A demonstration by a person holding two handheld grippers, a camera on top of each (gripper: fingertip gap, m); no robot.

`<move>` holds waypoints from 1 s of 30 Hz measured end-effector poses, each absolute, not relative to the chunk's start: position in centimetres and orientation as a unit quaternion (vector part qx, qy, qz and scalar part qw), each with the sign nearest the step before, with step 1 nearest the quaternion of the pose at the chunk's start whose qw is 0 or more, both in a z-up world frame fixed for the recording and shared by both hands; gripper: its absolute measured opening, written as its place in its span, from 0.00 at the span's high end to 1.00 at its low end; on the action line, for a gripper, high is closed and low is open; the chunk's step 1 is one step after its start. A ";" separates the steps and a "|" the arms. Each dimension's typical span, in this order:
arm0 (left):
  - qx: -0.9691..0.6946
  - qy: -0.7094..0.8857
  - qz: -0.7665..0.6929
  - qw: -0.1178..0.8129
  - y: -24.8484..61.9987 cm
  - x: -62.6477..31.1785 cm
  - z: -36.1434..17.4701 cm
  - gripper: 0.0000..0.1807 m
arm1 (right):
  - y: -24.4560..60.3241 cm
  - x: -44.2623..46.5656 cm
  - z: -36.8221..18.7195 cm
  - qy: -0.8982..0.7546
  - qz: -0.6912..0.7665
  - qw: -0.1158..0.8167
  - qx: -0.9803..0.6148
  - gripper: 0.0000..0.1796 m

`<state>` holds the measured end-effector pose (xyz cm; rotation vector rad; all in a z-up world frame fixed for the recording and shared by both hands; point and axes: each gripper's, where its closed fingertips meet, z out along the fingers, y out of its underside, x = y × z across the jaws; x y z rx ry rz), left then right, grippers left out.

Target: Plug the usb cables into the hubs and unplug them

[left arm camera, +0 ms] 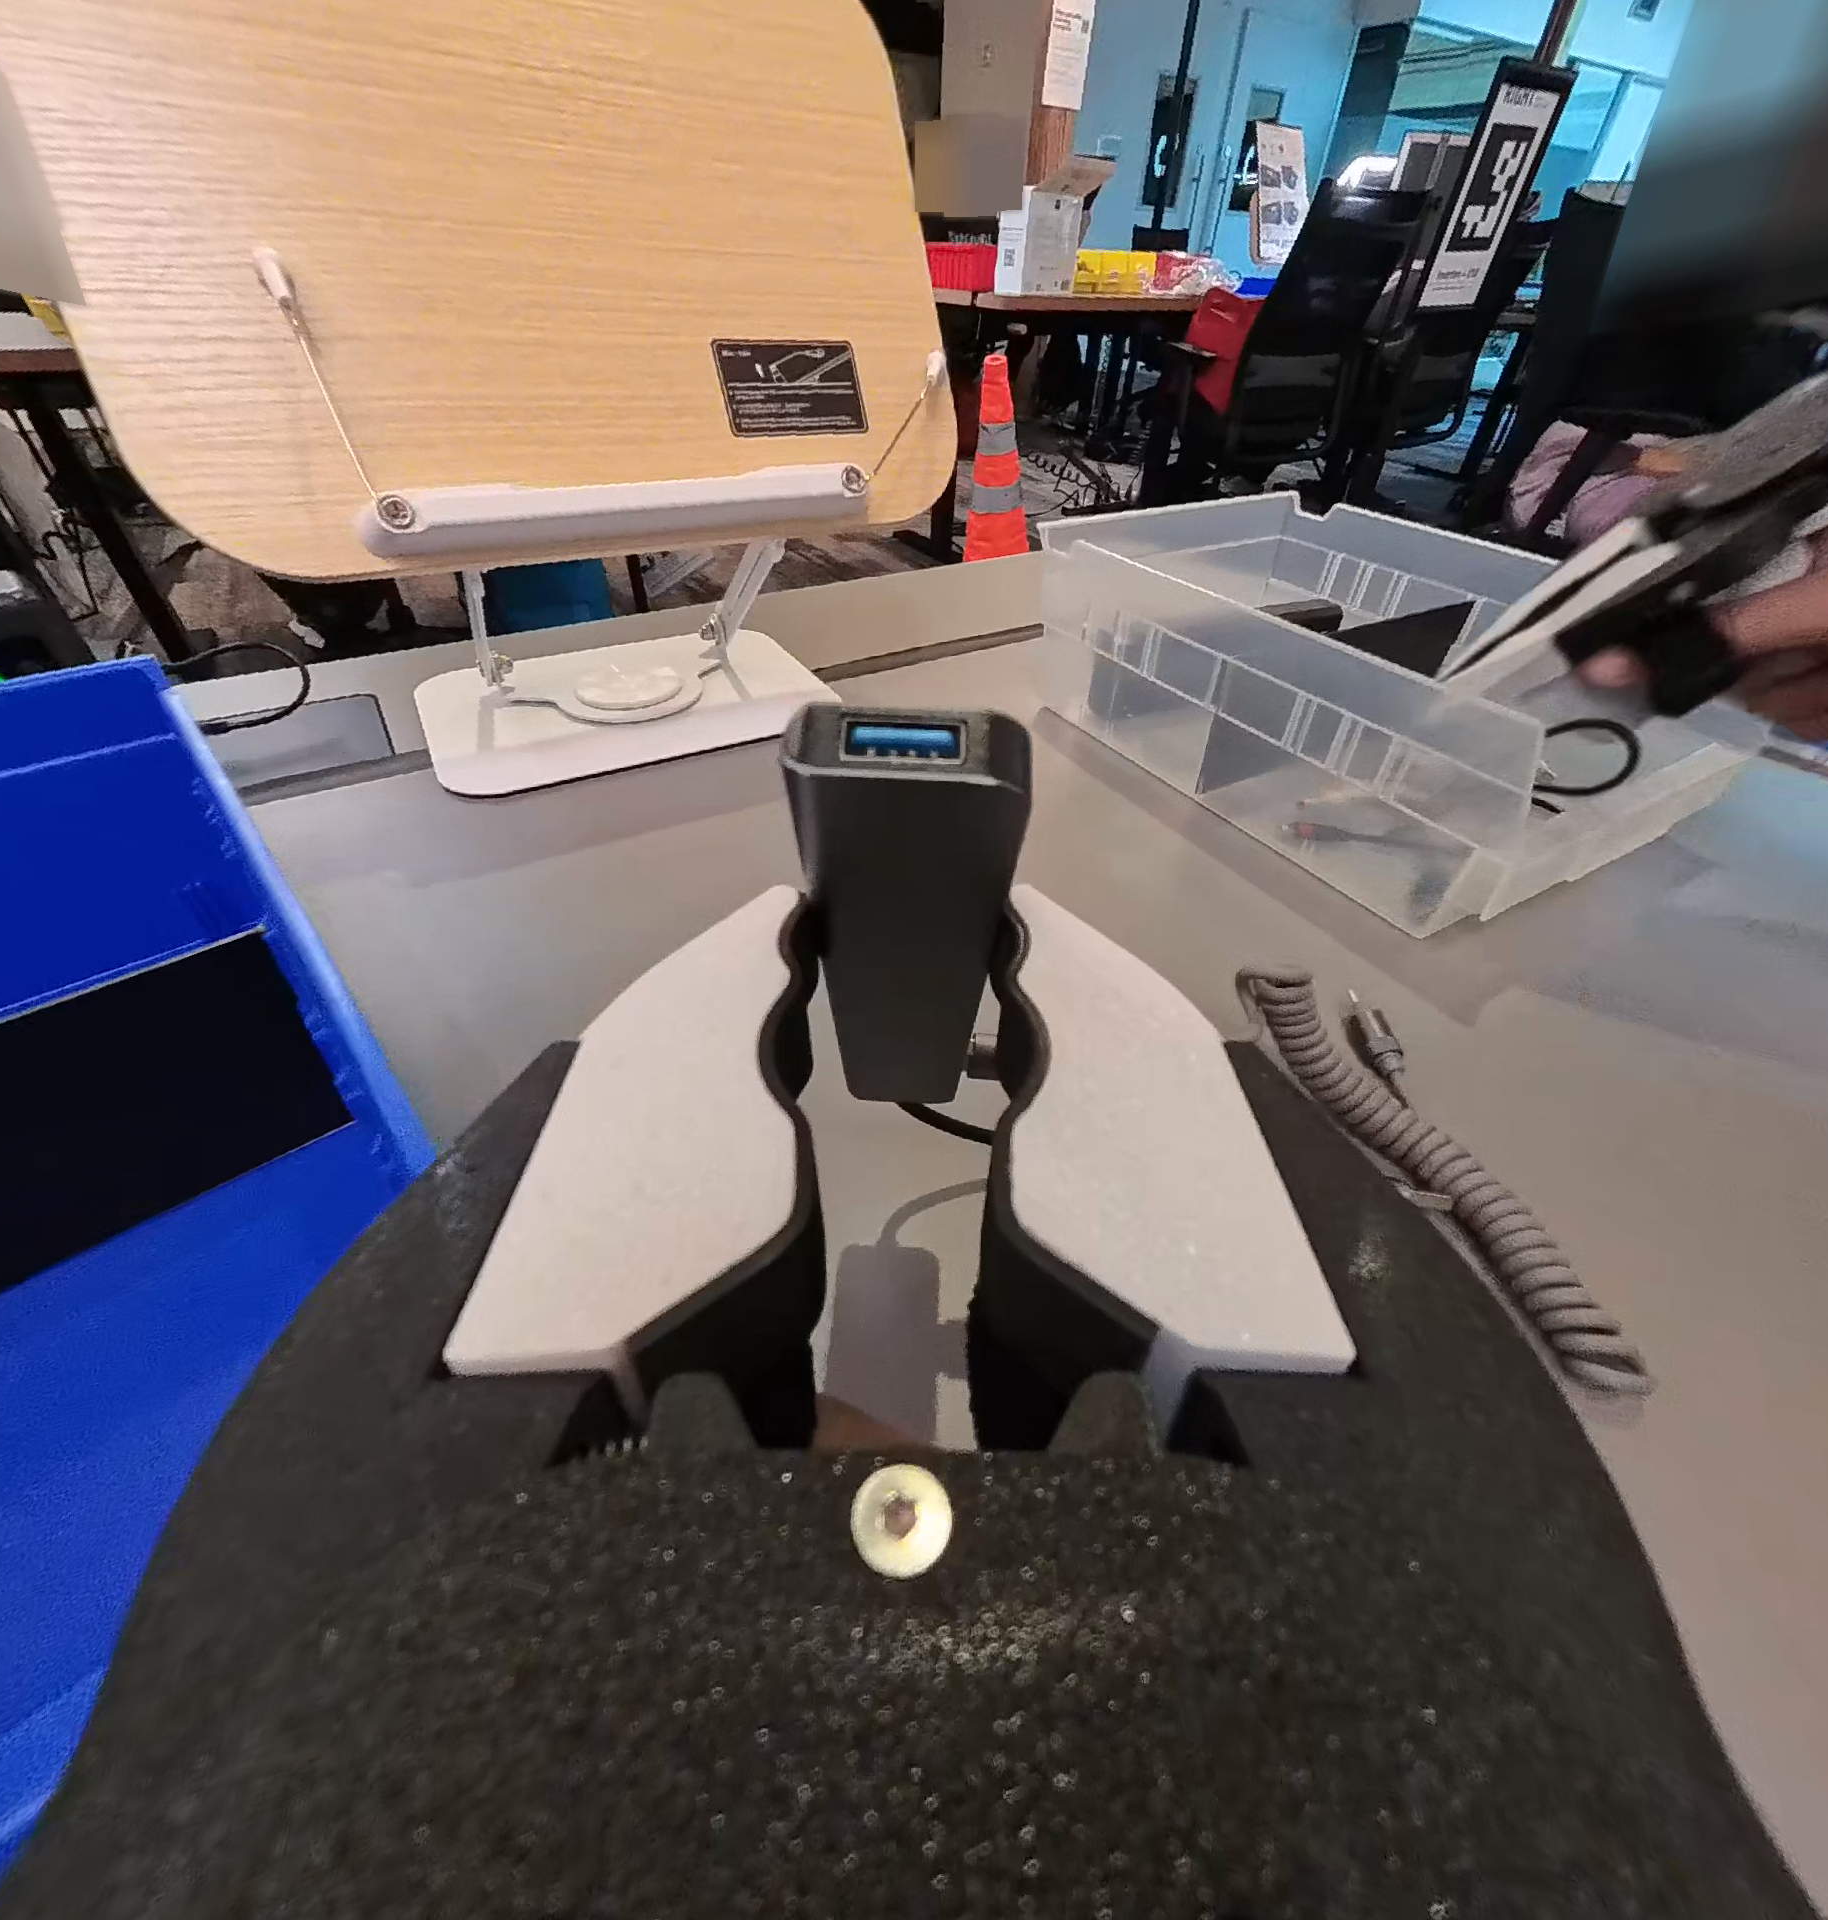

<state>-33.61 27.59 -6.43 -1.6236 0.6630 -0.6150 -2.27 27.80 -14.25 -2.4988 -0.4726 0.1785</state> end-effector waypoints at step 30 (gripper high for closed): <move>-0.697 0.274 -0.311 0.584 26.9 -33.2 -6.0 0.82 | 21.4 4.5 -12.1 -0.065 -0.010 0.166 -0.984 0.75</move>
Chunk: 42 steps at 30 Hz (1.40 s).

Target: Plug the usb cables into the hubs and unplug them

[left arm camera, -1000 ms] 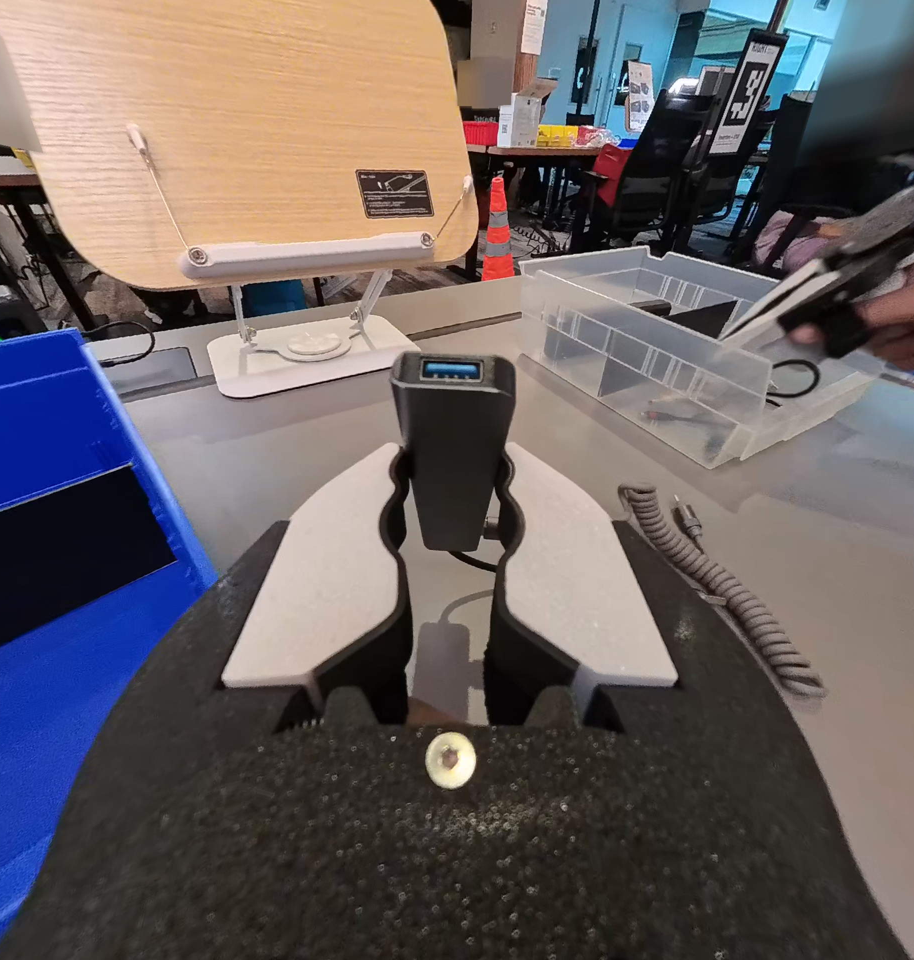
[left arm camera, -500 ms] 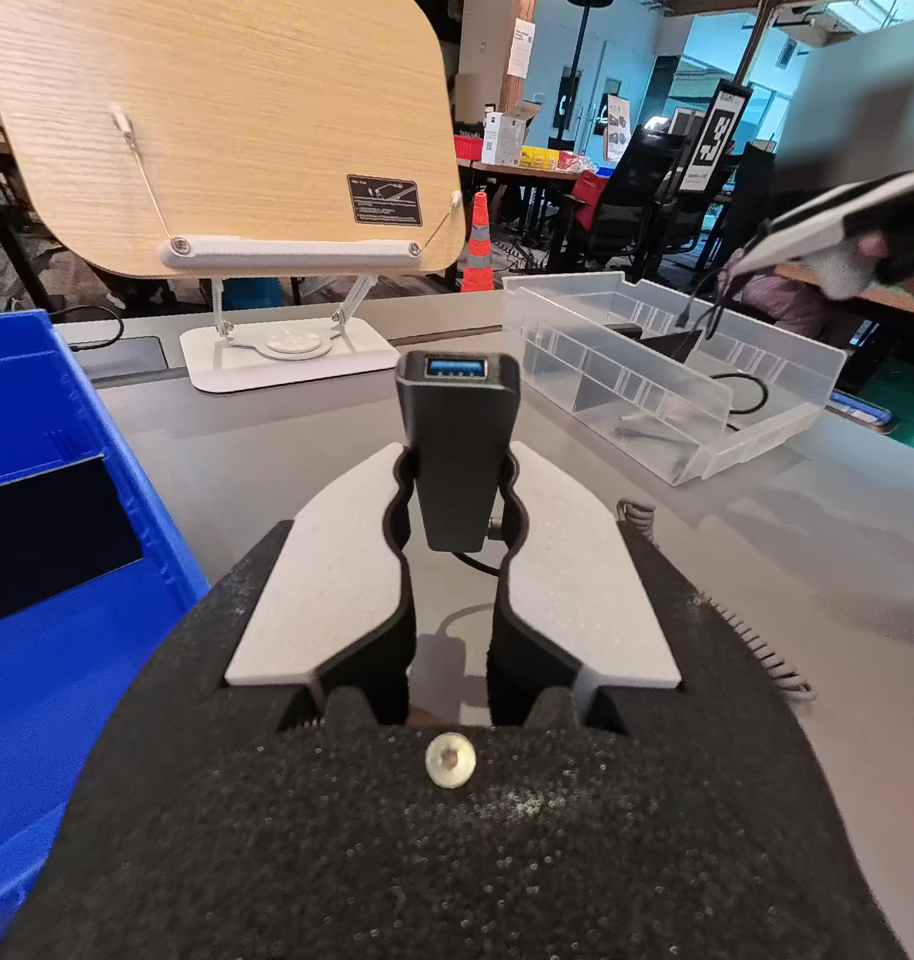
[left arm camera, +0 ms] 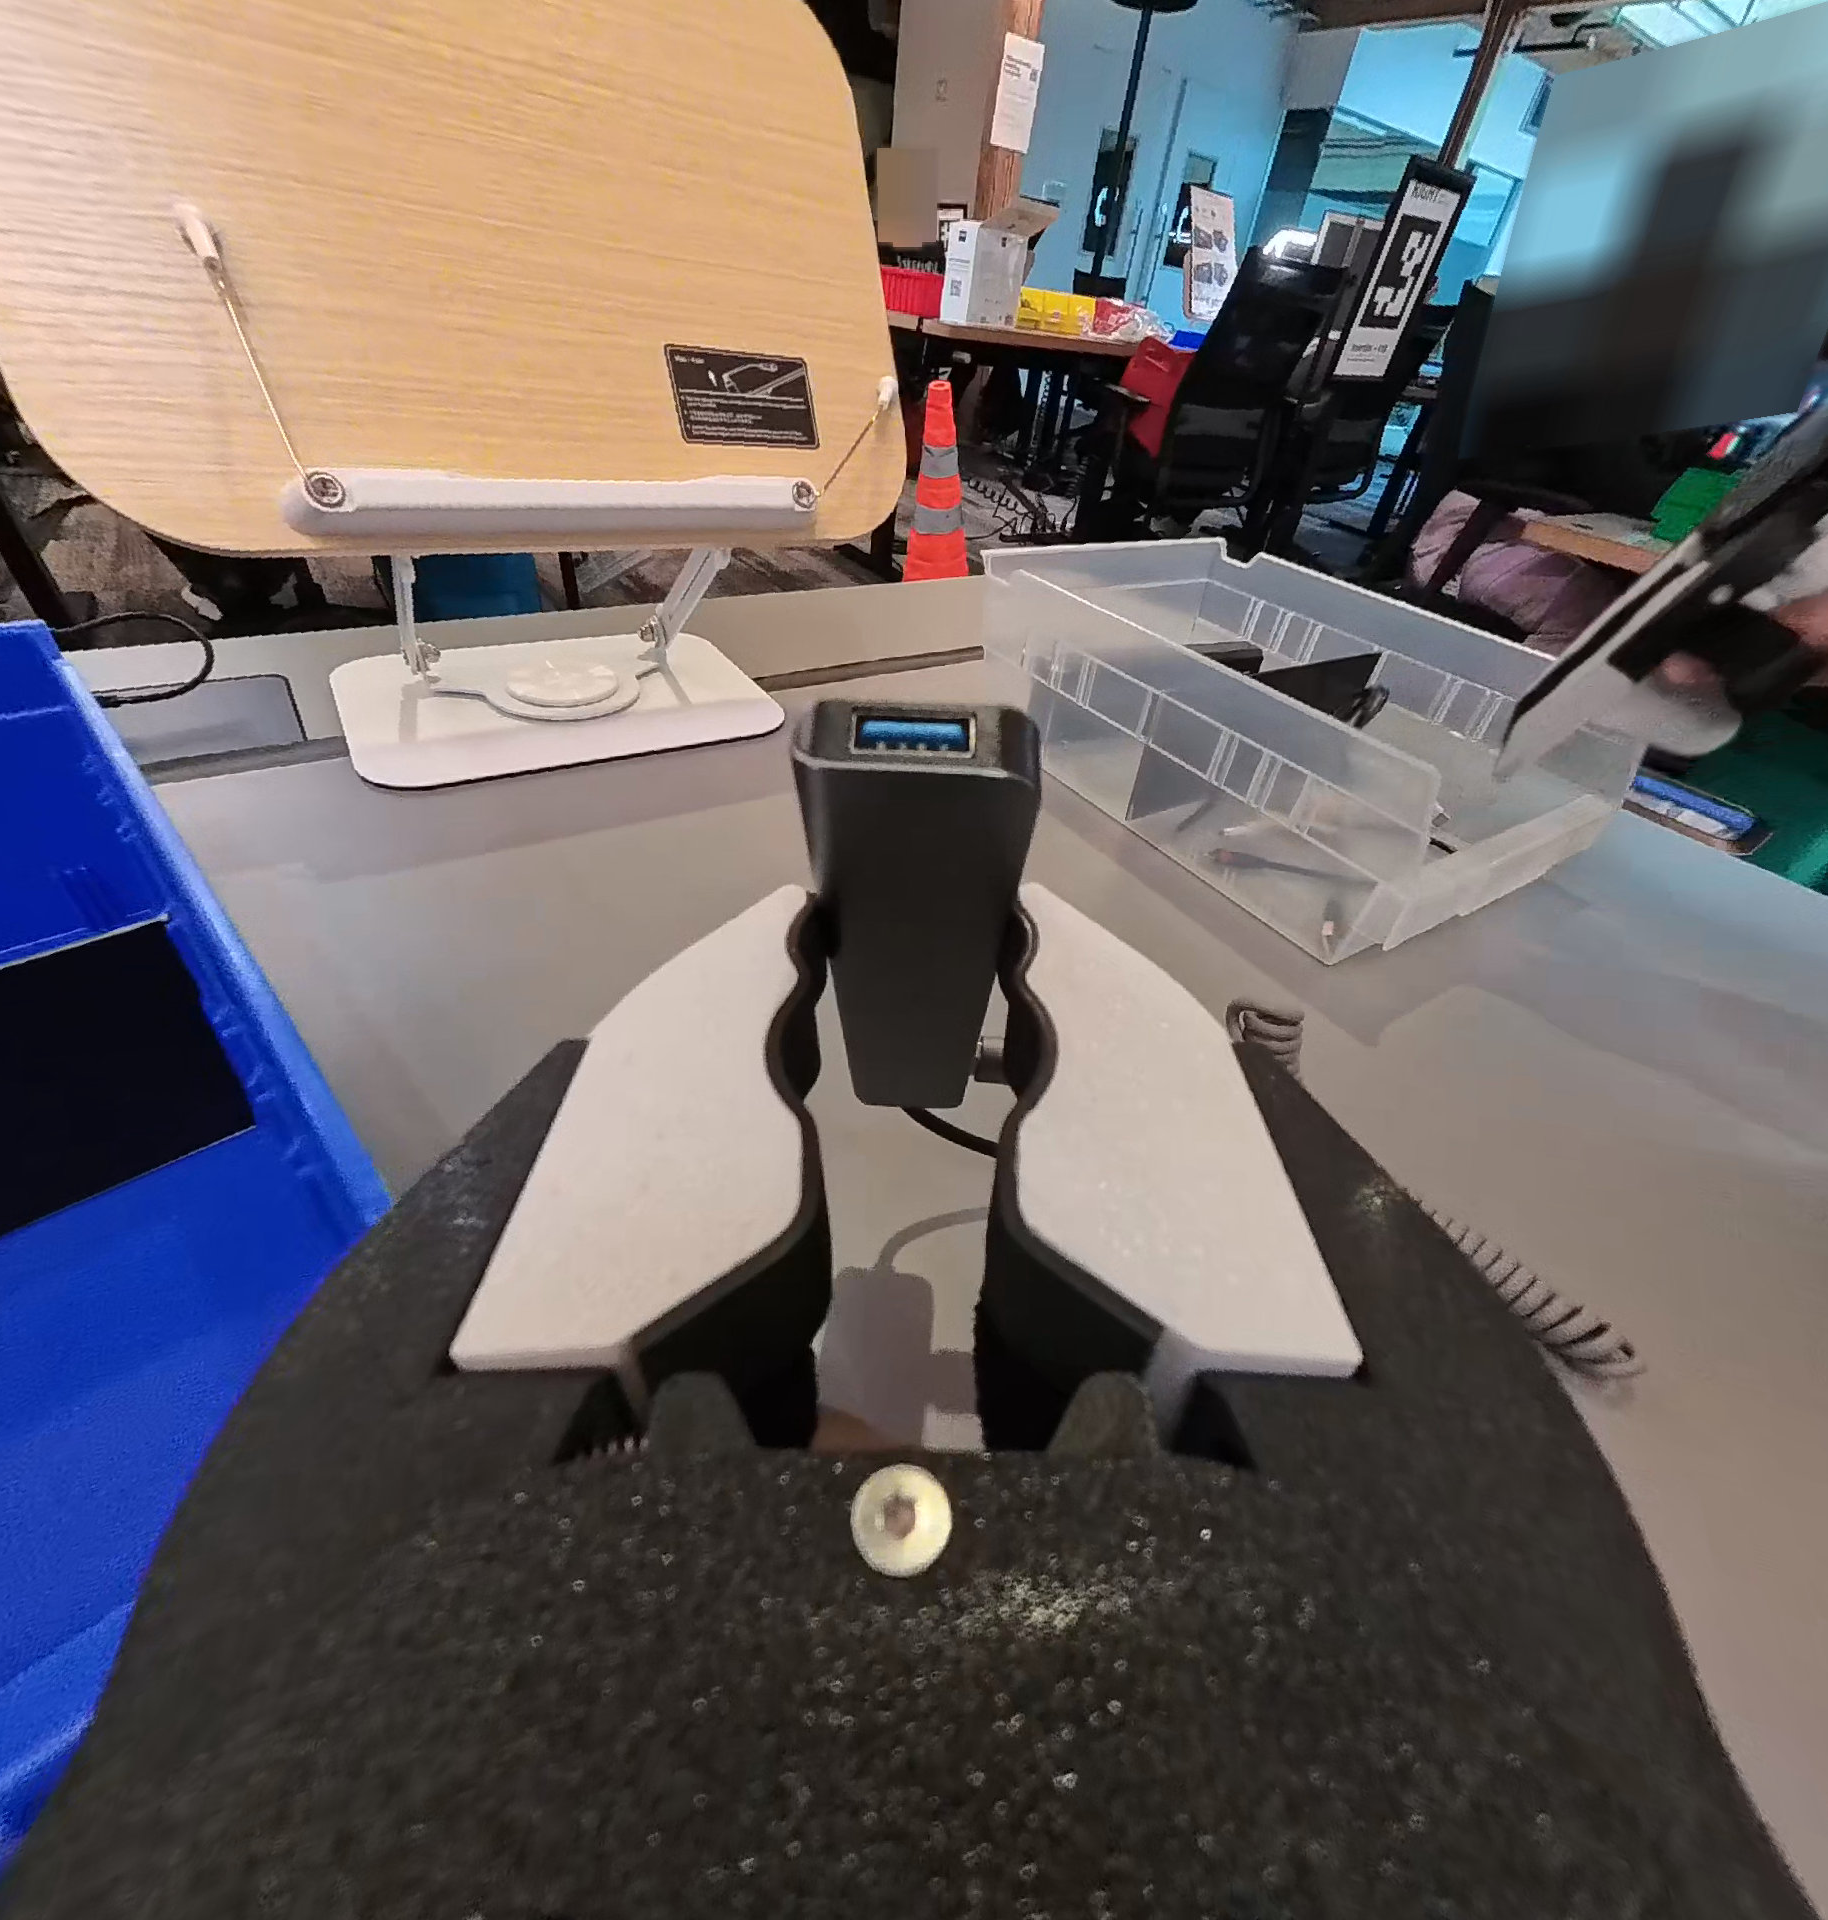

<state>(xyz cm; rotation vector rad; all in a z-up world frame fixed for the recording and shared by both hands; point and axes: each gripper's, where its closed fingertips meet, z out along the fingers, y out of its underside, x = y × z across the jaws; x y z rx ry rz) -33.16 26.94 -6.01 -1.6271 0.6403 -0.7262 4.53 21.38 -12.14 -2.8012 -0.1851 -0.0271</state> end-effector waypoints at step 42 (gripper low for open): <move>-0.718 0.243 -0.363 0.542 26.3 -32.1 -6.6 0.82 | 24.8 -32.3 -7.6 -0.336 0.138 0.578 -0.731 0.94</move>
